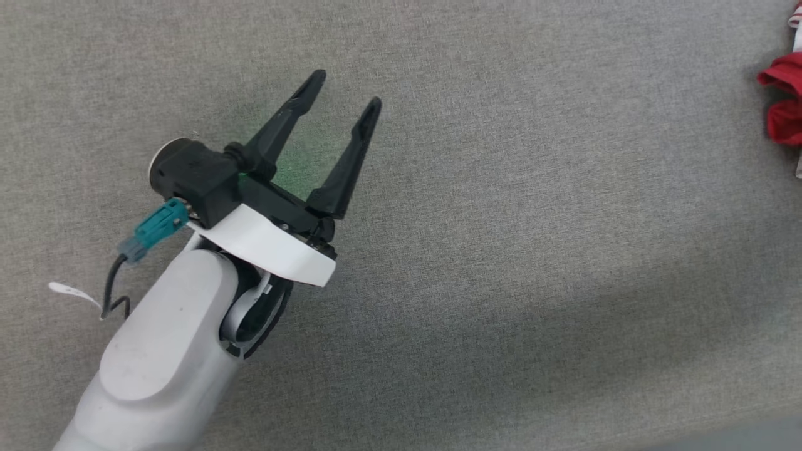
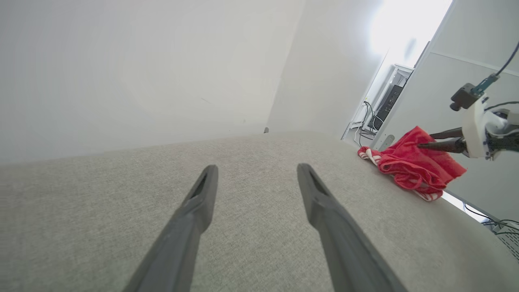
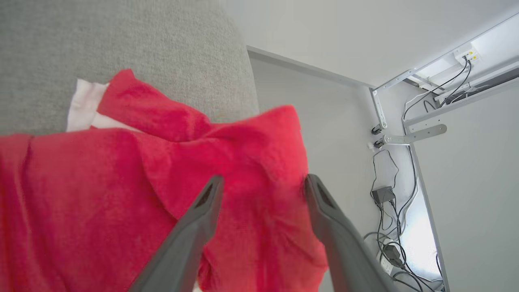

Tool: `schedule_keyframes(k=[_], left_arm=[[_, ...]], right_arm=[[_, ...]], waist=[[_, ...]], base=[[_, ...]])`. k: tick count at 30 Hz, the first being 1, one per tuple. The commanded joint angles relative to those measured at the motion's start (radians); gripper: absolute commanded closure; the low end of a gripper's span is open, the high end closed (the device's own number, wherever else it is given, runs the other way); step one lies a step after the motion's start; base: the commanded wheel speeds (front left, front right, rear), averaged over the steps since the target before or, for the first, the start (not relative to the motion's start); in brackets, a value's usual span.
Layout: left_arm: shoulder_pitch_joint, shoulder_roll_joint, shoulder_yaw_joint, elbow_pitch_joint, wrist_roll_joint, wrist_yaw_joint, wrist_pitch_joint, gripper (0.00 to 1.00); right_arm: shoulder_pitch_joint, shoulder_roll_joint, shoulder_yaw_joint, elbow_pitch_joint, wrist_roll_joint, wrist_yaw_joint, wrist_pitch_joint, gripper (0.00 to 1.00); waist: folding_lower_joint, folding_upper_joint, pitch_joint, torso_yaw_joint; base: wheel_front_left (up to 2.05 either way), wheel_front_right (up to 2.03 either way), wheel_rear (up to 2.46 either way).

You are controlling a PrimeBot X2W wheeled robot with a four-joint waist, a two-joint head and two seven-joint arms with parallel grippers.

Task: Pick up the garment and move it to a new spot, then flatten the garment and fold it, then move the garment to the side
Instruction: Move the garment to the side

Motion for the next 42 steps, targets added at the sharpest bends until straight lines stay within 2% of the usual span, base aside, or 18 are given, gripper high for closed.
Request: schedule_keyframes(k=[1,12,28,37,42], left_arm=[[0.01,0.005,0.014,-0.008,0.0,-0.004,-0.005,0.0],[0.083,-0.02,0.148,-0.011,0.011,-0.004,-0.005,0.0],[0.232,-0.08,0.382,-0.027,0.101,-0.004,-0.005,0.0],[0.325,-0.117,0.492,-0.049,0.171,-0.004,-0.005,0.0],[0.399,-0.126,0.553,-0.08,0.194,-0.004,-0.005,0.0]], right_arm=[[-0.015,0.006,0.002,0.009,-0.01,-0.001,-0.017,0.0],[-0.037,0.048,0.005,0.009,0.018,-0.001,-0.131,0.0],[0.094,0.161,0.023,-0.072,0.096,-0.001,-0.331,0.0],[0.234,0.212,0.014,-0.201,0.075,-0.001,-0.377,0.0],[0.374,0.248,-0.072,-0.36,0.013,-0.001,-0.377,0.0]], waist=[[0.0,0.0,-0.009,-0.001],[0.0,0.0,-0.077,0.014],[0.0,0.0,-0.2,0.055],[0.0,0.0,-0.272,0.072],[0.0,0.0,-0.31,0.081]], base=[[0.0,0.0,0.0],[0.0,0.0,0.0],[0.0,0.0,0.0],[0.0,0.0,0.0],[0.0,0.0,0.0]])
